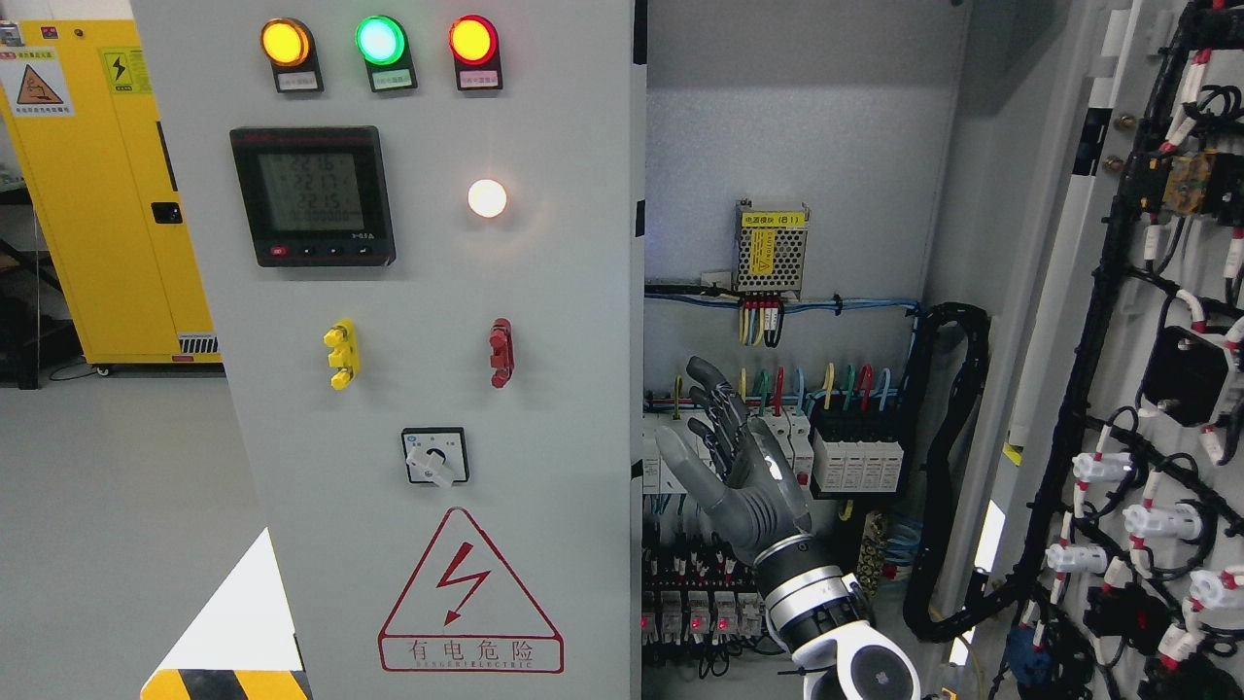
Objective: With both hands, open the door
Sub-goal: 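Raise the right hand toward the edge of the lamp-and-meter door, then hook the right hand fingers behind the lamp-and-meter door edge, then swing the lamp-and-meter door open with the right hand, then withdraw the right hand down out of view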
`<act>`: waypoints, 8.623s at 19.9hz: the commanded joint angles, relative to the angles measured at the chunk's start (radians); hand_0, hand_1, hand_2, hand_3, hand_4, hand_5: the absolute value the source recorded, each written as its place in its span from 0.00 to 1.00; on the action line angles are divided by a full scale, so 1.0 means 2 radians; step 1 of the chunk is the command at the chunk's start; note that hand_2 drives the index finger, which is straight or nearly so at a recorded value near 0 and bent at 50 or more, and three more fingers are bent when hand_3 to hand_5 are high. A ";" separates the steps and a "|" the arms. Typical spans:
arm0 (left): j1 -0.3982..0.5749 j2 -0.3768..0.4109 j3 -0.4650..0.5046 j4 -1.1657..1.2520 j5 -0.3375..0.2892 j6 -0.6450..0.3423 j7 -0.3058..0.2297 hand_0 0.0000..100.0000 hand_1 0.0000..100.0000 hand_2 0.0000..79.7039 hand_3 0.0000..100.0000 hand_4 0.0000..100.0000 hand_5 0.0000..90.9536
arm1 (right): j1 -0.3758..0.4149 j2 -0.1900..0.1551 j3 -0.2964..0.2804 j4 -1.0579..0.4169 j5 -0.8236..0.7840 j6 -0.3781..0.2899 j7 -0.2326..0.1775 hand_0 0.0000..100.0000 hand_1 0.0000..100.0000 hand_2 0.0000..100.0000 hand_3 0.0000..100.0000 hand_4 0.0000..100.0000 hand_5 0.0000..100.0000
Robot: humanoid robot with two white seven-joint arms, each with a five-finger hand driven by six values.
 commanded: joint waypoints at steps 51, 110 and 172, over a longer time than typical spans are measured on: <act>-0.005 -0.009 0.000 0.001 0.001 0.001 0.000 0.12 0.56 0.00 0.00 0.00 0.00 | -0.100 -0.003 -0.085 0.143 -0.081 0.036 0.272 0.00 0.50 0.04 0.00 0.00 0.00; -0.003 -0.021 0.001 0.000 0.003 0.001 0.000 0.12 0.56 0.00 0.00 0.00 0.00 | -0.126 -0.002 -0.100 0.161 -0.114 0.087 0.382 0.00 0.50 0.04 0.00 0.00 0.00; -0.004 -0.027 0.000 0.000 0.001 0.001 0.000 0.12 0.56 0.00 0.00 0.00 0.00 | 0.003 0.015 0.274 0.037 -0.195 0.069 0.313 0.00 0.50 0.04 0.00 0.00 0.00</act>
